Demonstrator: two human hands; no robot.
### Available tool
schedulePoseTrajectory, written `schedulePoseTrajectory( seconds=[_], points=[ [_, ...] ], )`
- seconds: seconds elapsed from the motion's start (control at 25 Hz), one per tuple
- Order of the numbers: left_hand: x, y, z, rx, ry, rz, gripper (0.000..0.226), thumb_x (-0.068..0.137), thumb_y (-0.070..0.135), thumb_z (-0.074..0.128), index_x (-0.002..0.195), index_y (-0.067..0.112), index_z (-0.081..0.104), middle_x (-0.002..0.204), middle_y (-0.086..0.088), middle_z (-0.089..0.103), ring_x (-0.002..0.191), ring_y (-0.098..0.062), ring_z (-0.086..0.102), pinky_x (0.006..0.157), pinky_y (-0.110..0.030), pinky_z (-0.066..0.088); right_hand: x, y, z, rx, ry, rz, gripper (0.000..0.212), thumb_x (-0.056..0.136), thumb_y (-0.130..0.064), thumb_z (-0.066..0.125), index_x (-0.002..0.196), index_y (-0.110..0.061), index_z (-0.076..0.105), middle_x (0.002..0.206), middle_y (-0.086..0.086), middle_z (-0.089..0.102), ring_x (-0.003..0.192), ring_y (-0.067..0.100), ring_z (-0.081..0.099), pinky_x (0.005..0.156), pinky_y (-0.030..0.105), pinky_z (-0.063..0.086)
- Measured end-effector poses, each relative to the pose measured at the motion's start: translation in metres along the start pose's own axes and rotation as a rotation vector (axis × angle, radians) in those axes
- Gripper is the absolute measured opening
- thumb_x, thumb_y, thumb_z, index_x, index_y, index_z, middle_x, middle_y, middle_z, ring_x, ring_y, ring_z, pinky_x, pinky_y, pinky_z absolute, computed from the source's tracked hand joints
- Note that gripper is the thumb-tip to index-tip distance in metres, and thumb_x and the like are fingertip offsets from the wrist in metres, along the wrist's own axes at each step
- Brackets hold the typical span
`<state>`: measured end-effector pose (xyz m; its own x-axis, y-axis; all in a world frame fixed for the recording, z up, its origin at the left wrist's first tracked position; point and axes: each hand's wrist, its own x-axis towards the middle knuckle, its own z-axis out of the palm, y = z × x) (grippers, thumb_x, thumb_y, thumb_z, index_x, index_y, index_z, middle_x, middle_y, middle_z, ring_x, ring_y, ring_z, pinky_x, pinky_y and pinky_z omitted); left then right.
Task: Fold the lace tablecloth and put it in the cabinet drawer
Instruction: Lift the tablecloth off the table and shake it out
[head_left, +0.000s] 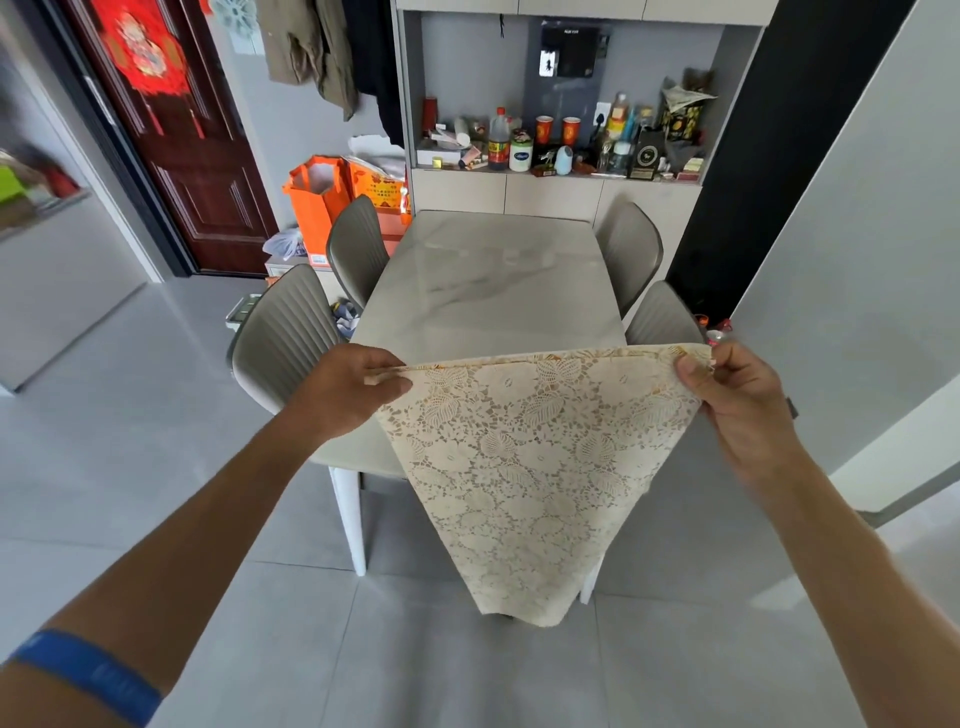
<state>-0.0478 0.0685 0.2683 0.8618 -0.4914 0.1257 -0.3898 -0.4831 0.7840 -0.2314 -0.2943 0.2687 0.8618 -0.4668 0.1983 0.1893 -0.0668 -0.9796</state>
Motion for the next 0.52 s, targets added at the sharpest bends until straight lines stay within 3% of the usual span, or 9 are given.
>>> schedulePoseTrajectory(
  seconds=[0.12,0.24,0.4,0.52],
  points=[
    [-0.002,0.001,0.003,-0.453,0.192,-0.229,0.013,0.079,0.022,0.079,0.068,0.028,0.075,0.057,0.009,0.068,0.047,0.001,0.057,0.042,-0.015,0.046,0.008,-0.016,0.000,-0.033,0.001,-0.045,0.028,0.073,-0.038,0.081,0.068,-0.022,0.058,0.075,-0.001,0.072,0.073,0.017,0.069,0.062,0.026,0.058],
    [-0.002,0.016,0.006,-0.784,0.239,-0.241,0.006,0.080,0.015,0.078,0.077,0.021,0.076,0.082,-0.003,0.078,0.075,-0.016,0.074,0.057,-0.024,0.059,0.015,-0.028,-0.005,-0.046,0.012,-0.053,0.029,0.072,-0.037,0.080,0.066,-0.022,0.056,0.068,-0.005,0.069,0.068,0.012,0.066,0.060,0.022,0.056],
    [0.006,0.050,-0.008,-0.784,0.306,-0.056,0.010,0.074,0.022,0.077,0.084,0.018,0.078,0.089,-0.006,0.078,0.086,-0.023,0.074,0.062,-0.025,0.061,0.026,-0.052,-0.013,-0.031,0.044,-0.059,0.032,0.069,-0.038,0.080,0.063,-0.023,0.053,0.064,0.001,0.060,0.063,0.015,0.057,0.055,0.025,0.050],
    [0.025,0.073,-0.027,-0.769,0.286,0.032,0.015,0.087,0.015,0.068,0.099,0.008,0.074,0.093,-0.007,0.077,0.087,-0.020,0.074,0.066,-0.024,0.061,0.045,-0.075,-0.012,-0.048,0.070,-0.075,0.036,0.068,-0.038,0.081,0.063,-0.019,0.051,0.066,0.010,0.047,0.056,0.015,0.047,0.043,0.021,0.041]
  ],
)
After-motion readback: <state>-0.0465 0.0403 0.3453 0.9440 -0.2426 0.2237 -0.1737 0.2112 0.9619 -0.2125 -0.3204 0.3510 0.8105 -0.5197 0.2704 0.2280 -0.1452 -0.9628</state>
